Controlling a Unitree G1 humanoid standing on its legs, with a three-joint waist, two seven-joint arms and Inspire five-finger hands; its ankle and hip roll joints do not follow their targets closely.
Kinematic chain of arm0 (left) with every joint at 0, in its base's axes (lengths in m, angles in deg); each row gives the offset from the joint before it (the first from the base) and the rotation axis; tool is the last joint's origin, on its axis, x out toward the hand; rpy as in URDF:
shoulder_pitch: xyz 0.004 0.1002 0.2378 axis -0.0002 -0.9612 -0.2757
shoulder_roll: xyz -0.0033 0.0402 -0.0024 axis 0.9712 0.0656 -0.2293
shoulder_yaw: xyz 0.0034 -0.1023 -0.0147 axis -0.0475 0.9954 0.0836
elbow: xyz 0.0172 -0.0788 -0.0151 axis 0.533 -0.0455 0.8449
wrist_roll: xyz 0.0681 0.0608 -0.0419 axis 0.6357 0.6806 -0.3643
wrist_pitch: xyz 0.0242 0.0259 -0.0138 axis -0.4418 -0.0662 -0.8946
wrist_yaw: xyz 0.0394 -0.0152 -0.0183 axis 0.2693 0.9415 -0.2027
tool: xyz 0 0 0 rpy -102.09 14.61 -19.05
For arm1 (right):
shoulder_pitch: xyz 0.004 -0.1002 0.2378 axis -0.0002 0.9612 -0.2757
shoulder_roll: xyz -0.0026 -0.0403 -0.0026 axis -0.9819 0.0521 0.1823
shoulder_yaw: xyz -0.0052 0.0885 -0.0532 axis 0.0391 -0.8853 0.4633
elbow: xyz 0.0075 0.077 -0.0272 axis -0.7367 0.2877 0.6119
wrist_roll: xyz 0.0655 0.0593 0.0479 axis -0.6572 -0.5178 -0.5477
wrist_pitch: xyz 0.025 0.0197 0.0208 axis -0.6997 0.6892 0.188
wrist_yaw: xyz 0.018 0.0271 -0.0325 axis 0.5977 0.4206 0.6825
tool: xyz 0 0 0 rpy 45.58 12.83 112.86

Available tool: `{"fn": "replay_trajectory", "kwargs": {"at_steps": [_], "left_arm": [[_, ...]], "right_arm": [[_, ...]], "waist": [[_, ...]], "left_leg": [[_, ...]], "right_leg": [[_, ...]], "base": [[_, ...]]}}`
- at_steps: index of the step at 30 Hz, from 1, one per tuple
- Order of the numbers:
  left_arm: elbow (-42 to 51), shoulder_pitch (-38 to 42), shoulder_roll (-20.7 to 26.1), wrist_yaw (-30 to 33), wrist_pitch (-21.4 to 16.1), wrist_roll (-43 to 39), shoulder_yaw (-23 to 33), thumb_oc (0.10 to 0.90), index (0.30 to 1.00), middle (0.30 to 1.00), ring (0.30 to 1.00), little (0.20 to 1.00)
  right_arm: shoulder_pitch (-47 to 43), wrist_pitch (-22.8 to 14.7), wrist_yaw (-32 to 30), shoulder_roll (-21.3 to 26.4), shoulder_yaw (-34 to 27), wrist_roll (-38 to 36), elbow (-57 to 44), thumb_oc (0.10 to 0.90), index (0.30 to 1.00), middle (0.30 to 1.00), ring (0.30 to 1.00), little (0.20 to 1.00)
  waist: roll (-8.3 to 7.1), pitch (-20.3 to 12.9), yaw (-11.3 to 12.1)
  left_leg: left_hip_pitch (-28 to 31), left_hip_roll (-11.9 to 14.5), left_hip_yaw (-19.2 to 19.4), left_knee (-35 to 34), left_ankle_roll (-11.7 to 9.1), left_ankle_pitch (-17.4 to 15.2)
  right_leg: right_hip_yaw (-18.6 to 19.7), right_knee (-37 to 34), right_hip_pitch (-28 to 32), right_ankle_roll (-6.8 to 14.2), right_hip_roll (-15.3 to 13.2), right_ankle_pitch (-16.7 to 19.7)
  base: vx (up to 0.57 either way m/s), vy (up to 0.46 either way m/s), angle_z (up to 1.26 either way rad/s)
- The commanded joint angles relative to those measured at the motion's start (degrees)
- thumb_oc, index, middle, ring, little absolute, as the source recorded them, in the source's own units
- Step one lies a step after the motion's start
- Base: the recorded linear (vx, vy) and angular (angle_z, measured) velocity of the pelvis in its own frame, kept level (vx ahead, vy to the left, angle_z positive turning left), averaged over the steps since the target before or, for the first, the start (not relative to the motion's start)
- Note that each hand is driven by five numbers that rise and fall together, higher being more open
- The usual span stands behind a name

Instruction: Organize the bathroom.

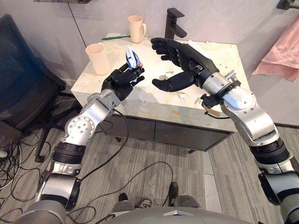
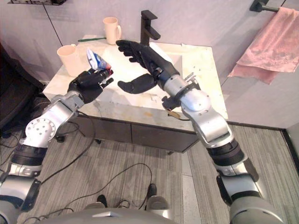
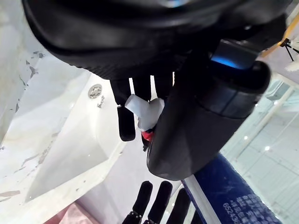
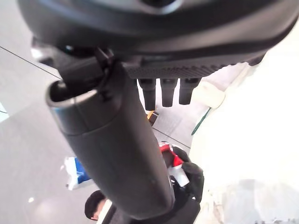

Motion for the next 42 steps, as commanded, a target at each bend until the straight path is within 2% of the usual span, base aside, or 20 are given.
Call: {"fn": "replay_trajectory", "kwargs": {"at_steps": [1, 11, 19, 25, 35, 42], "left_arm": [[3.5, 4.2, 0.0, -2.6, -7.8, -4.7, 1.0, 0.4, 0.3, 0.3, 0.3, 0.3], [4.4, 3.7, 0.1, -2.5, -8.4, -6.3, 0.5, 0.4, 0.3, 0.3, 0.3, 0.3], [4.1, 4.2, 0.3, -2.3, -7.1, -6.0, 0.0, 0.4, 0.3, 0.3, 0.3, 0.3], [4.2, 3.6, 1.2, -1.7, -5.9, -5.1, 0.1, 0.4, 0.3, 0.3, 0.3, 0.3], [0.9, 2.2, 2.4, -2.0, -6.7, -0.4, 1.9, 0.4, 0.3, 0.3, 0.3, 0.3], [-1.3, 2.9, 1.7, -2.3, -7.8, 0.5, 1.5, 0.4, 0.3, 0.3, 0.3, 0.3]], "right_arm": [[-7.1, -7.8, -3.2, 0.8, 1.2, 5.3, -4.2, 0.8, 0.9, 0.9, 0.9, 0.9], [-9.8, -9.7, -8.2, 1.4, 4.0, 12.2, -3.2, 0.8, 0.9, 0.9, 0.9, 0.9], [-12.6, -7.5, -12.1, 1.4, 5.5, 11.9, -1.7, 0.8, 0.9, 0.9, 0.9, 0.9], [-12.7, -6.2, -13.1, 1.6, 5.3, 9.5, -1.6, 0.8, 0.9, 0.9, 0.9, 0.9], [-10.4, -1.1, -9.3, 0.0, 6.1, -3.3, -2.0, 0.8, 0.9, 0.9, 0.9, 0.9], [-10.2, -1.0, -9.1, -2.8, 6.6, -5.3, -1.5, 0.8, 0.9, 0.9, 0.9, 0.9]], "waist": [[1.61, -6.7, 1.1], [1.93, -6.6, 1.9], [2.05, -6.4, 2.7], [1.98, -6.4, 3.0], [1.78, -6.3, 2.8], [1.63, -6.3, 2.4]], "left_leg": [[-2.0, 2.2, -3.0, 2.7, -3.0, -4.4], [-2.0, 2.0, -3.6, 3.0, -3.2, -4.6], [-2.1, 1.7, -4.2, 3.9, -3.1, -5.0], [-2.1, 1.5, -4.4, 4.2, -3.1, -5.2], [-1.6, 1.7, -4.4, 4.2, -3.1, -5.2], [-1.3, 2.0, -4.0, 4.6, -3.1, -5.3]], "right_leg": [[0.6, 2.1, 2.1, 1.4, -2.1, -8.9], [0.3, 2.2, 2.4, 1.2, -2.2, -9.1], [0.0, 2.8, 2.6, 1.1, -2.3, -9.4], [0.0, 3.1, 2.7, 1.2, -2.4, -9.6], [0.1, 3.7, 2.9, 0.9, -2.2, -10.1], [0.4, 3.9, 2.9, 0.6, -2.0, -10.2]], "base": [[0.0, 0.0, 0.0], [0.01, 0.012, 0.03], [0.0, 0.002, 0.0], [0.01, 0.0, 0.01], [0.01, -0.001, 0.0], [0.0, 0.0, 0.0]]}}
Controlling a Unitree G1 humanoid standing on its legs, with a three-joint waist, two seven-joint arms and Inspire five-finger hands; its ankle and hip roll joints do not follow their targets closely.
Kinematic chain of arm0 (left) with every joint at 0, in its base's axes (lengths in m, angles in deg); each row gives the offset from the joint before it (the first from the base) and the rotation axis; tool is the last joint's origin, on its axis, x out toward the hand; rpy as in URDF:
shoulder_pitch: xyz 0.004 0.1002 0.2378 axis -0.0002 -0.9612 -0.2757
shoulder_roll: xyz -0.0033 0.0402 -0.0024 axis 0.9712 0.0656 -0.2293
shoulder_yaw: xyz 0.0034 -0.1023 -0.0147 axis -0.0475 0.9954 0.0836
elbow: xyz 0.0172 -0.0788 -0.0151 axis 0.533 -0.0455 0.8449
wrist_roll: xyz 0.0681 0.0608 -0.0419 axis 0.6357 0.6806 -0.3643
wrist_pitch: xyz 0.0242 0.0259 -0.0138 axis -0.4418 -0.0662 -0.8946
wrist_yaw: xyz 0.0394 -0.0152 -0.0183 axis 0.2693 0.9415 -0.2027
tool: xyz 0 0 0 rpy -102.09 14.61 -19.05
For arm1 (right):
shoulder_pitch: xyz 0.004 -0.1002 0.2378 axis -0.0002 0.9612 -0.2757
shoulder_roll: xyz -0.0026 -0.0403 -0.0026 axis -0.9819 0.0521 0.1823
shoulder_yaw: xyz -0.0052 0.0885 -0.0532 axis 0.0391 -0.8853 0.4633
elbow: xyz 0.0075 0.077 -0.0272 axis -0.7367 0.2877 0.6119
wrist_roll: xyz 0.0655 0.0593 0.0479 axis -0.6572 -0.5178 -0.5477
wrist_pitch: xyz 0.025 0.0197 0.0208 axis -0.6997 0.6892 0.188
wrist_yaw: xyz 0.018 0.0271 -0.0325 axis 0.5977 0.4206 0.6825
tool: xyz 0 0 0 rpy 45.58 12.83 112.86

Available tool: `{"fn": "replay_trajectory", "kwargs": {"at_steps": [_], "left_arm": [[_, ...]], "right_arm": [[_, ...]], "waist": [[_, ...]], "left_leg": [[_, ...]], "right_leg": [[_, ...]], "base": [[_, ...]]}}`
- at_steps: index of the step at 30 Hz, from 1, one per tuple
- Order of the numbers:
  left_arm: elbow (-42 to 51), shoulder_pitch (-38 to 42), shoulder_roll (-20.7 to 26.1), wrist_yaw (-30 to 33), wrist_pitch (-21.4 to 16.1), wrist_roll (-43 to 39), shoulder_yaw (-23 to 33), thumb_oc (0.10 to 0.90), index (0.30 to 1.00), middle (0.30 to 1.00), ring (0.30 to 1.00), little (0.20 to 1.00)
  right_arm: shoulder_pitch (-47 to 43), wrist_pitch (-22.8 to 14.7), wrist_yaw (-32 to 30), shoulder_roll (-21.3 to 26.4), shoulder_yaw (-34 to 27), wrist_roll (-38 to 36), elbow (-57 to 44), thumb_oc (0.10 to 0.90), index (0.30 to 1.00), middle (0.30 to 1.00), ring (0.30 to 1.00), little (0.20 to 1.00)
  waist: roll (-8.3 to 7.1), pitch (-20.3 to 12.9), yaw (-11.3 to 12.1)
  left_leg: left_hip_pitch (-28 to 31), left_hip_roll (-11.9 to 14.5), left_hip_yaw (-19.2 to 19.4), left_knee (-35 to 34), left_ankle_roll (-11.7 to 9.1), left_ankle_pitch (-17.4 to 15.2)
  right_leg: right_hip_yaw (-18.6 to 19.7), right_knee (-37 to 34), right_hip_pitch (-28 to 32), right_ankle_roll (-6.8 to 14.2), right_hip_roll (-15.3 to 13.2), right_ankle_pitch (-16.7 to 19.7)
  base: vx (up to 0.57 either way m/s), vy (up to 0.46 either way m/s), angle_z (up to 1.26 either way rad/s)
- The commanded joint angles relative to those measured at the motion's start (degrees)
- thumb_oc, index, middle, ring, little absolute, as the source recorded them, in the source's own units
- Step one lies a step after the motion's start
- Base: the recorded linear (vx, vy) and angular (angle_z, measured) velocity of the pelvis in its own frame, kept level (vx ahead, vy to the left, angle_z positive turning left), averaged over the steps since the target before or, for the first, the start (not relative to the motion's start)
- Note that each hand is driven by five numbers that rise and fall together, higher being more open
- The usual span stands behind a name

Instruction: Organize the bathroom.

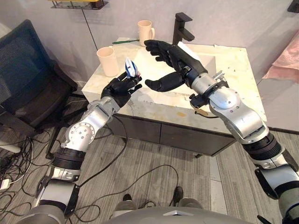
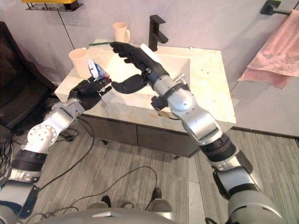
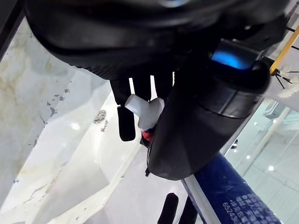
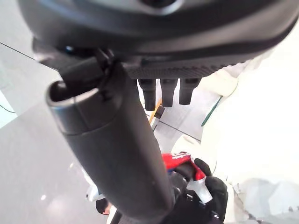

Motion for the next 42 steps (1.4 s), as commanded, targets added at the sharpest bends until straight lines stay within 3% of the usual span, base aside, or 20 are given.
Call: {"fn": "replay_trajectory", "kwargs": {"at_steps": [1, 28, 30, 31, 32, 33, 34, 42], "left_arm": [[1.1, 6.6, 1.5, -3.2, -6.7, -0.5, 2.6, 0.4, 0.3, 0.3, 0.3, 0.3], [-1.3, 9.2, -1.7, -2.2, -8.2, 1.7, -0.2, 0.4, 0.3, 0.3, 0.3, 0.3], [-1.4, 9.2, -1.9, -2.0, -8.3, 1.8, -0.3, 0.4, 0.3, 0.3, 0.3, 0.3], [-1.5, 9.3, -1.9, -1.9, -8.2, 1.8, -0.3, 0.4, 0.3, 0.3, 0.3, 0.3], [-1.7, 9.3, -2.0, -2.0, -8.2, 1.9, -0.3, 0.4, 0.3, 0.3, 0.3, 0.3], [-1.7, 9.3, -2.0, -2.0, -8.2, 1.9, -0.3, 0.4, 0.3, 0.3, 0.3, 0.3], [-1.6, 9.4, -2.0, -1.7, -8.0, 2.1, -0.4, 0.4, 0.3, 0.3, 0.3, 0.3], [-1.4, 9.1, -2.4, -1.2, -7.9, 2.7, -0.3, 0.4, 0.3, 0.3, 0.3, 0.3]], "right_arm": [[-5.6, -4.3, -1.4, -1.7, -1.0, -1.2, -2.4, 0.8, 0.9, 0.9, 0.9, 0.9], [-9.1, -2.6, -3.6, -9.4, 1.9, -6.0, -3.3, 0.8, 0.9, 0.9, 0.9, 0.9], [-9.4, -2.3, -3.7, -9.3, 2.1, -6.9, -3.5, 0.714, 0.771, 0.771, 0.771, 0.771], [-9.4, -2.2, -3.6, -9.3, 2.1, -7.3, -3.5, 0.599, 0.599, 0.599, 0.599, 0.599], [-9.4, -2.3, -3.5, -9.4, 2.2, -7.4, -3.6, 0.53, 0.495, 0.495, 0.495, 0.495], [-9.4, -2.3, -3.6, -9.4, 2.2, -7.4, -3.5, 0.513, 0.469, 0.469, 0.469, 0.469], [-9.5, -2.5, -3.7, -9.5, 2.2, -6.9, -3.5, 0.4, 0.3, 0.3, 0.3, 0.3], [-9.2, -2.1, -3.6, -9.9, 1.7, -6.8, -3.7, 0.4, 0.3, 0.3, 0.3, 0.3]], "waist": [[-0.3, -5.7, 0.6], [-0.28, -6.1, 0.7], [-0.33, -6.2, 0.7], [-0.34, -6.2, 0.6], [-0.36, -6.3, 0.6], [-0.33, -6.4, 0.6], [-0.34, -6.4, 0.6], [-0.27, -6.2, 0.5]], "left_leg": [[-1.7, 2.1, -2.9, 4.2, -3.2, -5.3], [-1.3, 1.9, -2.8, 4.2, -2.9, -5.0], [-1.2, 1.9, -2.7, 4.2, -2.9, -5.1], [-1.2, 1.9, -2.6, 4.3, -2.9, -5.1], [-1.2, 1.9, -2.6, 4.3, -2.9, -5.1], [-0.9, 2.0, -2.6, 4.2, -3.0, -5.4], [-0.9, 1.9, -2.6, 4.2, -3.0, -5.4], [-0.9, 1.8, -2.5, 3.9, -2.8, -5.0]], "right_leg": [[1.2, 3.9, 1.8, 0.8, -2.1, -9.8], [1.6, 3.2, 2.2, 0.4, -1.6, -9.2], [1.5, 3.1, 2.4, 0.3, -1.6, -9.2], [1.5, 3.1, 2.4, 0.3, -1.6, -9.2], [1.5, 3.1, 2.4, 0.3, -1.6, -9.2], [1.5, 3.0, 2.7, 0.4, -1.6, -9.6], [1.5, 3.0, 2.7, 0.4, -1.6, -9.5], [1.6, 2.9, 2.6, 0.3, -1.5, -9.1]], "base": [[0.0, 0.0, 0.0], [0.0, 0.0, 0.0], [-0.02, -0.005, 0.0], [0.0, 0.0, 0.0], [0.03, -0.003, 0.0], [0.03, -0.005, 0.0], [0.0, 0.0, 0.0], [0.0, 0.0, 0.0]]}}
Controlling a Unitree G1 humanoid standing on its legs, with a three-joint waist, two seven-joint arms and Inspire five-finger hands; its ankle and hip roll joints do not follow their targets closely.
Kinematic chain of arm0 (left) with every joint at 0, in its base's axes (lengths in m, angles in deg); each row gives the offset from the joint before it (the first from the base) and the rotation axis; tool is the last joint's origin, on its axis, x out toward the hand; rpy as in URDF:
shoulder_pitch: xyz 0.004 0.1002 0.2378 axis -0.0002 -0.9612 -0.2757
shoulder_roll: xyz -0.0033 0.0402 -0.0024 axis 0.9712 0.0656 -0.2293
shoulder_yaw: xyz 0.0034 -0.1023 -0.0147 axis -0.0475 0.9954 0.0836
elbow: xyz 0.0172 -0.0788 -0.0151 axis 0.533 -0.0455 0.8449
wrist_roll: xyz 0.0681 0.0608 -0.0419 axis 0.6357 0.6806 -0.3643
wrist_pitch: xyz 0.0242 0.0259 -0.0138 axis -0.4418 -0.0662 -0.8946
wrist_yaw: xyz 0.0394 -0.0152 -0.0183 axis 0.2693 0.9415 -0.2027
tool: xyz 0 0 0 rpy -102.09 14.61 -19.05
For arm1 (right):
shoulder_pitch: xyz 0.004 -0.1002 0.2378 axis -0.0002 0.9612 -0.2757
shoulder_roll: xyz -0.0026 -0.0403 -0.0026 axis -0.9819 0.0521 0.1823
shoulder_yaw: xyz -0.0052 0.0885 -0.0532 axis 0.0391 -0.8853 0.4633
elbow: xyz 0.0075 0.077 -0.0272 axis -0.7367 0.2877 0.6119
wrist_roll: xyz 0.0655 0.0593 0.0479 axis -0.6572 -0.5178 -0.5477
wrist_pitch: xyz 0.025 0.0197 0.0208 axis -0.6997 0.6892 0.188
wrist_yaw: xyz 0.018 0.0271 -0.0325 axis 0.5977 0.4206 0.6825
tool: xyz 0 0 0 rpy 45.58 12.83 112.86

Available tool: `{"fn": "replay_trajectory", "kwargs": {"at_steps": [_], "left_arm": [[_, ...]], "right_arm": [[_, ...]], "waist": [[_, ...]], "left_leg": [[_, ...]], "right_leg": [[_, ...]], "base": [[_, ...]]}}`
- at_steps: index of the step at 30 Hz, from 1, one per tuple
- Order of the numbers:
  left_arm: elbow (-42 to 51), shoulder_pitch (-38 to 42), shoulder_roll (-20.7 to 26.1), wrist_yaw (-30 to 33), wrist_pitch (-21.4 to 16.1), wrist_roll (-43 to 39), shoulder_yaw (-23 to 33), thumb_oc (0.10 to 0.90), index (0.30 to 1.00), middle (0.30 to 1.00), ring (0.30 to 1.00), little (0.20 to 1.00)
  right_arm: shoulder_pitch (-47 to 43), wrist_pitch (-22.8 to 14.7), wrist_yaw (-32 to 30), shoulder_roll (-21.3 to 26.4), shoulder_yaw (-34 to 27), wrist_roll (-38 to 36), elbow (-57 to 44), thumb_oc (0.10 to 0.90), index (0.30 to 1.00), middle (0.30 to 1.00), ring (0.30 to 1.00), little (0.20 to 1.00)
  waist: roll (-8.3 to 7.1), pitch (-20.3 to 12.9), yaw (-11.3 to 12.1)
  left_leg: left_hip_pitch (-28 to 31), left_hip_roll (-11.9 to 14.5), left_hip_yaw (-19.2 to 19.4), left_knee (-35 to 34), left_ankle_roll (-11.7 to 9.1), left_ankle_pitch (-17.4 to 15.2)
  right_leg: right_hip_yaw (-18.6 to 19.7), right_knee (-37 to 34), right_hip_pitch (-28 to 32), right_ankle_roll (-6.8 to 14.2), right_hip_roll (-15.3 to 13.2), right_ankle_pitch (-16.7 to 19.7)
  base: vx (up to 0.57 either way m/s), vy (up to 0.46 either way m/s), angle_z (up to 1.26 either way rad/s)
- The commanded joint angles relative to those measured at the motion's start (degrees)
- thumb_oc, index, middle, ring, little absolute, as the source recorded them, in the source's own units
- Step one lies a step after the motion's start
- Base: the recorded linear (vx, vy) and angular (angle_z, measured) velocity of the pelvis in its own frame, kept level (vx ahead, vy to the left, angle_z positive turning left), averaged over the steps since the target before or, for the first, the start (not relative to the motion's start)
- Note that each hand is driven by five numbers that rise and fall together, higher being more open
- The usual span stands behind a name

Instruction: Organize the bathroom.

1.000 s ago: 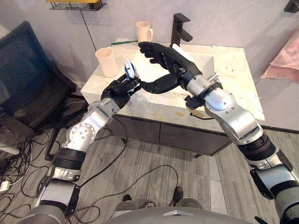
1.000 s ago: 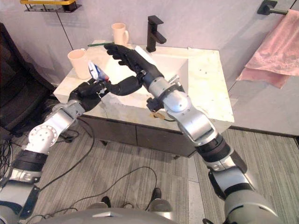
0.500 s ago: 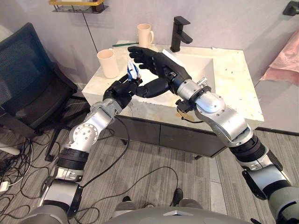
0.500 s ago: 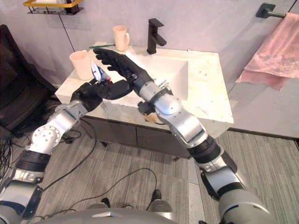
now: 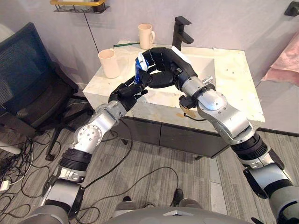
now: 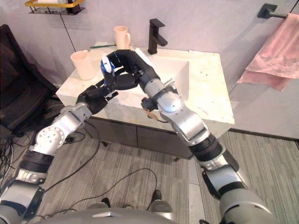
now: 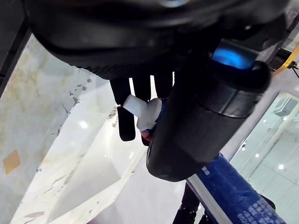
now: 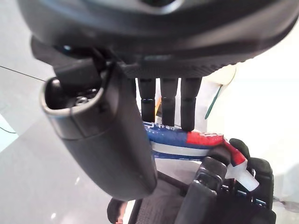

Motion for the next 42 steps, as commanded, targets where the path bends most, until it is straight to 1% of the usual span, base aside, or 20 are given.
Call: {"fn": "replay_trajectory", "kwargs": {"at_steps": [1, 6, 7, 8, 9, 15, 20, 23, 24, 25, 26, 29, 30, 31, 32, 33, 35, 36, 38, 42], "left_arm": [[-0.5, 9.2, 0.8, -1.6, -7.5, 0.4, 2.3, 0.4, 0.3, 0.3, 0.3, 0.3], [-1.3, 9.0, 0.5, -2.2, -7.1, 1.3, 2.5, 0.4, 0.3, 0.3, 0.3, 0.3], [-1.5, 9.0, 0.5, -2.2, -6.9, 1.5, 2.5, 0.413, 0.319, 0.319, 0.319, 0.319], [-1.6, 8.8, 0.4, -1.8, -6.6, 1.6, 2.6, 0.725, 0.787, 0.787, 0.787, 0.787], [-1.7, 8.8, 0.4, -1.8, -5.8, 1.8, 2.6, 0.8, 0.9, 0.9, 0.9, 0.9], [-1.4, 7.6, 0.9, -3.1, -1.4, 3.5, 2.4, 0.8, 0.9, 0.9, 0.9, 0.9], [0.5, 5.5, 2.5, -5.6, 0.8, 7.7, 3.1, 0.8, 0.9, 0.9, 0.9, 0.9], [2.7, 3.5, 4.5, -6.2, 3.9, 9.4, 4.8, 0.8, 0.9, 0.9, 0.9, 0.9], [3.2, 2.7, 5.1, -6.3, 4.8, 8.6, 5.3, 0.8, 0.9, 0.9, 0.9, 0.9], [4.8, 0.8, 6.1, -7.0, 6.7, 8.8, 6.5, 0.8, 0.9, 0.9, 0.9, 0.9], [5.6, -0.5, 6.8, -7.3, 7.4, 8.7, 7.2, 0.8, 0.9, 0.9, 0.9, 0.9], [7.7, -3.5, 8.0, -7.3, 5.3, 9.9, 9.2, 0.8, 0.9, 0.9, 0.9, 0.9], [7.7, -3.5, 8.0, -7.3, 5.3, 9.9, 9.2, 0.8, 0.9, 0.9, 0.9, 0.9], [8.4, -4.3, 8.3, -7.3, 3.9, 10.0, 10.1, 0.8, 0.9, 0.9, 0.9, 0.9], [10.2, -6.0, 8.9, -6.7, 2.1, 10.8, 12.5, 0.8, 0.9, 0.9, 0.9, 0.9], [10.2, -6.0, 8.9, -6.7, 2.1, 10.8, 12.5, 0.8, 0.9, 0.9, 0.9, 0.9], [12.3, -8.0, 10.1, -6.9, 0.1, 11.9, 15.8, 0.8, 0.9, 0.9, 0.9, 0.9], [12.3, -8.0, 10.1, -6.9, 0.1, 11.9, 15.8, 0.8, 0.9, 0.9, 0.9, 0.9], [14.4, -10.6, 11.0, -7.3, -1.9, 13.9, 19.3, 0.8, 0.9, 0.9, 0.9, 0.9], [17.1, -15.7, 10.4, -9.9, -1.5, 13.3, 23.0, 0.8, 0.9, 0.9, 0.9, 0.9]], "right_arm": [[-8.5, -4.7, 0.9, -4.0, 0.1, -3.0, -5.6, 0.4, 0.3, 0.3, 0.3, 0.3], [-8.5, -4.8, 1.2, -4.2, -0.2, -2.7, -5.4, 0.4, 0.3, 0.3, 0.3, 0.3], [-8.4, -4.9, 1.2, -4.2, -0.3, -2.7, -5.4, 0.4, 0.3, 0.3, 0.3, 0.3], [-8.4, -4.8, 1.2, -4.2, -0.4, -2.8, -5.4, 0.4, 0.3, 0.3, 0.3, 0.3], [-8.5, -4.7, 1.4, -4.3, -0.5, -2.5, -5.4, 0.4, 0.3, 0.3, 0.3, 0.3], [-7.7, -4.7, 1.7, -3.8, -1.1, -1.7, -5.8, 0.4, 0.3, 0.3, 0.3, 0.3], [-6.7, -4.4, 1.4, -2.8, -2.0, -1.6, -7.0, 0.4, 0.3, 0.3, 0.3, 0.3], [-5.5, -4.7, 1.5, -1.9, -3.0, -1.0, -7.8, 0.4, 0.3, 0.3, 0.3, 0.3], [-5.0, -4.8, 1.7, -1.6, -3.4, -0.7, -8.1, 0.4, 0.3, 0.3, 0.3, 0.3], [-3.9, -5.0, 1.8, -0.8, -4.2, -0.6, -9.1, 0.4, 0.3, 0.3, 0.3, 0.3], [-3.3, -5.2, 1.9, -0.3, -4.7, -0.6, -9.6, 0.4, 0.3, 0.3, 0.3, 0.3], [-2.0, -5.2, 1.7, 1.0, -6.0, -0.8, -10.9, 0.4, 0.3, 0.3, 0.3, 0.3], [-2.0, -5.2, 1.7, 1.0, -6.0, -0.8, -10.9, 0.4, 0.3, 0.3, 0.3, 0.3], [-1.6, -5.1, 1.6, 1.4, -6.3, -0.9, -11.3, 0.4, 0.3, 0.3, 0.3, 0.3], [-0.7, -5.0, 1.6, 1.8, -7.1, -0.4, -12.0, 0.4, 0.3, 0.3, 0.3, 0.3], [-0.7, -5.0, 1.6, 1.8, -7.1, -0.4, -12.0, 0.4, 0.3, 0.3, 0.3, 0.3], [0.1, -4.7, 1.6, 2.2, -8.0, 0.2, -12.6, 0.4, 0.3, 0.3, 0.3, 0.3], [0.1, -4.7, 1.6, 2.2, -8.0, 0.2, -12.6, 0.4, 0.3, 0.3, 0.3, 0.3], [1.6, -5.1, 1.6, 3.0, -9.4, 0.6, -13.2, 0.4, 0.3, 0.3, 0.3, 0.3], [4.3, -5.7, 2.2, 3.2, -11.3, 2.2, -14.6, 0.4, 0.3, 0.3, 0.3, 0.3]], "waist": [[-0.44, -6.2, 0.5], [-0.43, -6.2, 0.4], [-0.43, -6.3, 0.4], [-0.42, -6.4, 0.3], [-0.41, -6.4, 0.3], [-0.31, -6.2, 0.5], [-0.18, -6.0, 0.9], [-0.03, -5.7, 1.3], [0.05, -5.7, 1.4], [0.09, -5.5, 1.8], [0.15, -5.3, 2.0], [0.14, -5.3, 2.7], [0.14, -5.3, 2.7], [0.12, -5.4, 2.9], [0.08, -5.4, 3.3], [0.08, -5.4, 3.3], [0.02, -5.2, 3.9], [0.02, -5.2, 3.9], [-0.05, -5.2, 4.7], [-0.21, -5.1, 5.7]], "left_leg": [[-1.9, 1.5, -2.8, 3.9, -2.7, -4.9], [-1.8, 1.5, -2.7, 3.8, -2.6, -4.9], [-1.8, 1.5, -2.7, 3.7, -2.6, -4.9], [-1.7, 1.5, -2.7, 3.7, -2.6, -4.9], [-1.7, 1.5, -2.7, 3.7, -2.5, -5.0], [-1.4, 1.6, -2.4, 4.0, -2.6, -5.4], [-1.6, 1.7, -2.2, 4.2, -2.6, -5.3], [-2.1, 1.8, -2.2, 4.5, -2.6, -4.8], [-1.8, 1.8, -2.2, 4.5, -2.7, -5.1], [-2.3, 1.9, -2.3, 4.7, -2.6, -4.7], [-2.3, 1.9, -2.4, 4.8, -2.6, -4.7], [-2.7, 1.9, -2.9, 4.8, -2.6, -4.7], [-2.7, 1.9, -2.9, 4.8, -2.6, -4.7], [-2.8, 1.9, -3.0, 4.8, -2.6, -4.7], [-3.0, 1.8, -3.3, 4.8, -2.6, -4.7], [-3.0, 1.8, -3.3, 4.8, -2.6, -4.7], [-3.4, 1.7, -3.8, 4.8, -2.6, -4.7], [-3.4, 1.7, -3.8, 4.8, -2.6, -4.7], [-3.7, 1.5, -4.1, 4.7, -2.6, -4.7], [-4.2, 1.3, -4.8, 4.7, -2.5, -4.6]], "right_leg": [[1.3, 2.8, 1.7, 0.6, -1.8, -8.7], [1.3, 2.8, 1.7, 0.6, -1.8, -8.7], [1.2, 2.7, 1.7, 0.6, -1.8, -8.7], [1.2, 2.8, 1.7, 0.6, -1.8, -8.7], [1.2, 2.8, 1.7, 0.6, -1.8, -8.8], [0.8, 2.7, 2.2, 0.7, -2.0, -9.0], [0.4, 2.8, 2.1, 0.7, -2.1, -9.1], [0.0, 3.2, 1.7, 0.5, -2.3, -8.7], [-0.2, 3.2, 2.0, 0.6, -2.3, -9.0], [-0.5, 3.3, 1.6, 0.5, -2.4, -8.7], [-0.6, 3.3, 1.7, 0.5, -2.5, -8.7], [-1.0, 3.3, 1.6, 0.6, -2.7, -8.7], [-1.0, 3.3, 1.6, 0.6, -2.7, -8.7], [-1.1, 3.4, 1.5, 0.5, -2.7, -8.7], [-1.3, 3.4, 1.4, 0.5, -2.7, -8.7], [-1.3, 3.4, 1.4, 0.5, -2.7, -8.7], [-1.6, 3.4, 1.2, 0.4, -2.9, -8.7], [-1.6, 3.4, 1.2, 0.4, -2.9, -8.7], [-2.0, 3.3, 1.2, 0.4, -3.0, -8.7], [-2.5, 3.2, 1.1, 0.4, -3.2, -8.5]], "base": [[0.0, 0.0, 0.0], [0.0, 0.0, 0.0], [0.0, 0.0, 0.0], [0.0, 0.0, 0.0], [0.0, 0.0, 0.0], [0.0, 0.0, 0.0], [-0.01, 0.0, 0.0], [-0.03, 0.001, 0.02], [0.0, 0.0, 0.0], [0.0, 0.0, 0.0], [-0.05, 0.002, 0.04], [-0.01, -0.001, 0.06], [-0.01, -0.002, 0.13], [-0.01, -0.002, 0.12], [-0.01, -0.002, 0.12], [-0.02, 0.0, 0.07], [-0.02, 0.004, 0.06], [0.0, 0.0, 0.0], [-0.01, 0.005, 0.03], [-0.03, 0.005, 0.06]]}}
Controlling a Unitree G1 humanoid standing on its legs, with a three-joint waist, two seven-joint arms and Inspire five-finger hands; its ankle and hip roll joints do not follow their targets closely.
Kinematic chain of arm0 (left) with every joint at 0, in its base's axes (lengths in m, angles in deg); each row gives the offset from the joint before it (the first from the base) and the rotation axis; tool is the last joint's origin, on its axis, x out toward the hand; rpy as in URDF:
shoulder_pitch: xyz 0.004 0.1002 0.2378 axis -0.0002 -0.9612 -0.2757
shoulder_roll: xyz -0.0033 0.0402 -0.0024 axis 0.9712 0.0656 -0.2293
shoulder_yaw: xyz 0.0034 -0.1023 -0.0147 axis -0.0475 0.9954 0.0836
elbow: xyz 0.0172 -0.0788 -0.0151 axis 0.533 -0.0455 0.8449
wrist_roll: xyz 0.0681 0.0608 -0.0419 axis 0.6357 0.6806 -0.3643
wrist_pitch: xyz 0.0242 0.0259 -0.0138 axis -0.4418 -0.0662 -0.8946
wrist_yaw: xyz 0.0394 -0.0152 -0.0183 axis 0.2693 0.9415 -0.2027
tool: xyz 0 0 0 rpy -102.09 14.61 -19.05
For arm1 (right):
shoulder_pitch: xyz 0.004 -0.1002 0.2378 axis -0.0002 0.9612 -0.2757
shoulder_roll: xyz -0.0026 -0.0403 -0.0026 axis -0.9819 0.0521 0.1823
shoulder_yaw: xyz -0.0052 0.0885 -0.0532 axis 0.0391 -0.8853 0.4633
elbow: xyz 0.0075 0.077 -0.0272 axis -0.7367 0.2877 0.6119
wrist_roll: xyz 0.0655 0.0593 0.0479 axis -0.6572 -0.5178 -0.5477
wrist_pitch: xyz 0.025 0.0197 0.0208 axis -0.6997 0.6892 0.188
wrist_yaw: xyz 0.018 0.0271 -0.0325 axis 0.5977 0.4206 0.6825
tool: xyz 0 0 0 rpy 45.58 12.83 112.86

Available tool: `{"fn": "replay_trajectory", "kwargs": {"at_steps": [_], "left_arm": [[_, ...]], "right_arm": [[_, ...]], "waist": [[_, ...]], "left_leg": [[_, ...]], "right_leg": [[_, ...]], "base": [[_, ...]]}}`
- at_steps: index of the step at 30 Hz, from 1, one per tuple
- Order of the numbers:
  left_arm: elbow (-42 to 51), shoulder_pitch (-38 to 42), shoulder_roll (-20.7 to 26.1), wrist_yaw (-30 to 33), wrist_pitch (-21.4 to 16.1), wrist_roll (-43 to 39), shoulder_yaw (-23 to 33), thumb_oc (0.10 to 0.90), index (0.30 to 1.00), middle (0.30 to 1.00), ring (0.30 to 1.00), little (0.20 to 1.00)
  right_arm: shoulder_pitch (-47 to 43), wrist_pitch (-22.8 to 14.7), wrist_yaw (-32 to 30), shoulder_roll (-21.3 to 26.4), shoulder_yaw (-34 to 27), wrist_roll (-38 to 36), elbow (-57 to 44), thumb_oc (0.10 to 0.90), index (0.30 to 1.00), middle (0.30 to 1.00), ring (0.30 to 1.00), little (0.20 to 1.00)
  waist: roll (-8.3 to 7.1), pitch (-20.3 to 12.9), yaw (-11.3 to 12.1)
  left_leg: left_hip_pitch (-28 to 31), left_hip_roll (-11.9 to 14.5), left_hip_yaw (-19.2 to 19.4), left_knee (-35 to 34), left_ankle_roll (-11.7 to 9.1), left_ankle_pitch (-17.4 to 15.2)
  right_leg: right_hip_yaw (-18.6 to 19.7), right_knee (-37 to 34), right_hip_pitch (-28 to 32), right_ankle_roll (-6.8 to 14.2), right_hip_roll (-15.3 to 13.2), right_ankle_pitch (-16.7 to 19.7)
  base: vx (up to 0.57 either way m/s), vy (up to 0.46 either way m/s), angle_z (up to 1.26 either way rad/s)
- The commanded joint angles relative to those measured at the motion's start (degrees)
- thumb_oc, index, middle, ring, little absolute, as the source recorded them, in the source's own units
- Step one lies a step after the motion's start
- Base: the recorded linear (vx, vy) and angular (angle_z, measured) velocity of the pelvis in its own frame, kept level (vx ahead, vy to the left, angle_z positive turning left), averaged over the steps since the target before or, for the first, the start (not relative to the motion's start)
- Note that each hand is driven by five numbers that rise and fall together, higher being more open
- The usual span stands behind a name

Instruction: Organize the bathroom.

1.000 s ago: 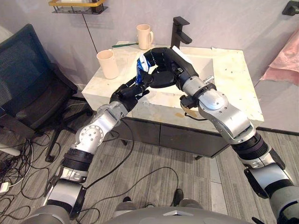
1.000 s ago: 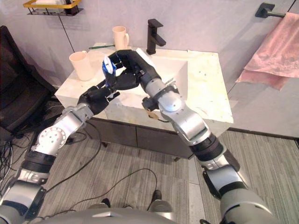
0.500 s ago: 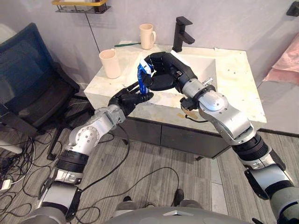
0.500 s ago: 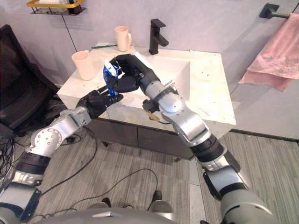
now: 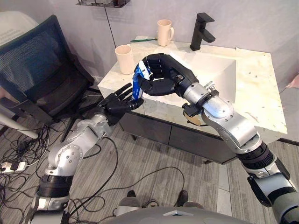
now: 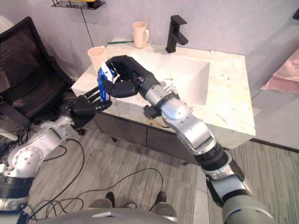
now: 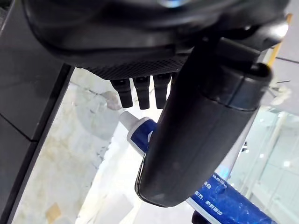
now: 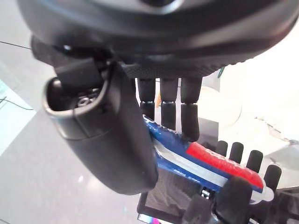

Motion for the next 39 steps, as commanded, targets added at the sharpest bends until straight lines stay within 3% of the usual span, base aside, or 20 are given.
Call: {"fn": "replay_trajectory", "kwargs": {"at_steps": [1, 5, 14, 18, 21, 24, 26, 27, 30, 31, 34, 39], "left_arm": [[-0.4, 0.5, 5.9, -1.3, -10.6, 3.4, 12.1, 0.8, 0.9, 0.9, 0.9, 0.9], [2.1, -7.2, 3.1, -2.7, -9.8, 0.8, 16.0, 0.8, 0.9, 0.9, 0.9, 0.9], [1.1, -12.7, 1.7, -4.8, -9.5, 1.8, 17.9, 0.8, 0.9, 0.9, 0.9, 0.9], [-1.7, -14.0, 1.4, 1.7, -9.4, 8.1, 18.7, 0.8, 0.9, 0.9, 0.9, 0.9], [-9.8, -15.4, 1.4, 8.6, -10.5, 16.5, 20.1, 0.8, 0.9, 0.9, 0.9, 0.9], [-26.4, -18.2, -2.2, 9.8, -12.8, 19.9, 19.7, 0.8, 0.9, 0.9, 0.9, 0.9], [-32.7, -19.1, -3.5, 9.3, -14.2, 21.4, 18.8, 0.8, 0.9, 0.9, 0.9, 0.9], [-38.1, -19.8, -4.5, 7.6, -16.1, 21.5, 18.0, 0.8, 0.9, 0.9, 0.9, 0.9], [-51.5, -20.9, -7.2, 2.1, -16.8, 22.7, 15.6, 0.8, 0.9, 0.9, 0.9, 0.9], [-59.9, -21.1, -8.6, -0.7, -17.0, 28.0, 13.7, 0.8, 0.9, 0.9, 0.9, 0.9], [-62.7, -21.1, -9.0, -1.7, -16.9, 28.6, 12.6, 0.8, 0.9, 0.9, 0.9, 0.9], [-78.6, -17.7, -9.7, -4.9, -19.8, 42.9, 4.4, 0.8, 0.9, 0.9, 0.9, 0.9]], "right_arm": [[0.0, -6.2, -1.0, 1.8, -9.3, 3.0, -6.7, 0.4, 0.3, 0.3, 0.3, 0.3], [4.0, -8.1, -0.1, 3.0, -12.3, 3.2, -8.7, 0.4, 0.3, 0.3, 0.3, 0.3], [4.7, -9.4, -0.5, 5.4, -13.9, 2.0, -8.6, 0.4, 0.3, 0.3, 0.3, 0.3], [4.2, -9.6, -1.2, 5.7, -13.6, 2.7, -7.8, 0.4, 0.3, 0.3, 0.3, 0.3], [3.4, -9.6, -1.7, 5.8, -13.5, 2.8, -7.2, 0.4, 0.3, 0.3, 0.3, 0.3], [1.7, -9.5, -1.9, 6.0, -13.6, 2.4, -6.3, 0.4, 0.3, 0.3, 0.3, 0.3], [1.1, -9.6, -1.8, 6.3, -13.5, 2.2, -6.0, 0.4, 0.3, 0.3, 0.3, 0.3], [0.7, -9.7, -1.7, 6.6, -13.5, 1.9, -5.8, 0.4, 0.3, 0.3, 0.3, 0.3], [-0.8, -10.6, -1.4, 8.4, -13.5, 0.2, -4.4, 0.4, 0.3, 0.3, 0.3, 0.3], [-1.6, -11.4, -1.6, 9.7, -13.4, -1.3, -2.9, 0.4, 0.3, 0.3, 0.3, 0.3], [-2.2, -11.9, -2.0, 10.0, -13.1, -1.5, -2.4, 0.4, 0.3, 0.3, 0.3, 0.3], [-6.8, -13.6, -6.7, 10.4, -11.2, -2.0, 1.8, 0.4, 0.3, 0.3, 0.3, 0.3]], "waist": [[-2.08, -5.3, 0.3], [-2.2, -4.9, 1.3], [-2.02, -4.3, 2.3], [-1.96, -3.9, 2.8], [-2.01, -3.7, 3.1], [-2.42, -3.7, 3.4], [-2.52, -3.8, 3.5], [-2.63, -3.8, 3.6], [-2.88, -4.0, 3.6], [-2.94, -4.1, 3.5], [-2.99, -4.1, 3.4], [-3.99, -4.2, 3.2]], "left_leg": [[-2.9, 1.4, -2.6, 4.5, -2.5, -4.6], [-3.5, 1.3, -3.0, 4.3, -2.5, -4.5], [-4.3, 1.0, -3.5, 4.4, -2.4, -4.7], [-4.7, 0.7, -3.8, 5.0, -2.4, -4.8], [-5.0, 0.6, -4.0, 5.4, -2.3, -5.0], [-5.4, 0.6, -4.3, 5.9, -2.1, -5.5], [-5.4, 0.6, -4.5, 5.9, -2.1, -5.5], [-5.4, 0.6, -4.6, 5.9, -2.0, -5.7], [-5.2, 0.6, -4.6, 5.8, -1.7, -5.8], [-5.1, 0.6, -4.4, 5.7, -1.7, -5.8], [-5.1, 0.5, -4.5, 5.9, -1.7, -5.9], [-4.9, 0.1, -3.9, 6.8, -1.4, -6.5]], "right_leg": [[-0.3, 3.1, 1.0, 0.1, -2.9, -7.8], [-0.8, 3.2, 0.6, 0.0, -3.0, -7.8], [-1.6, 3.5, 0.3, 0.0, -3.2, -8.2], [-1.9, 3.5, 0.3, 0.0, -3.4, -8.1], [-2.1, 3.6, 0.3, -0.1, -3.5, -8.2], [-2.3, 3.7, 0.2, -0.1, -3.5, -8.5], [-2.4, 3.6, 0.1, -0.1, -3.5, -8.5], [-2.4, 3.5, 0.2, -0.1, -3.5, -8.6], [-2.4, 3.3, 0.4, -0.1, -3.4, -8.6], [-2.4, 3.2, 0.5, -0.1, -3.3, -8.6], [-2.4, 3.3, 0.5, 0.1, -3.3, -8.5], [-2.9, 4.1, 1.0, 0.1, -3.6, -8.9]], "base": [[-0.03, 0.005, 0.09], [-0.04, 0.008, 0.09], [-0.03, 0.013, 0.06], [-0.01, 0.003, 0.02], [0.0, 0.0, 0.0], [0.0, 0.0, 0.0], [0.0, 0.0, 0.0], [0.0, 0.0, 0.0], [0.01, 0.031, 0.01], [0.01, 0.053, 0.01], [0.0, 0.04, 0.01], [0.0, 0.068, 0.03]]}}
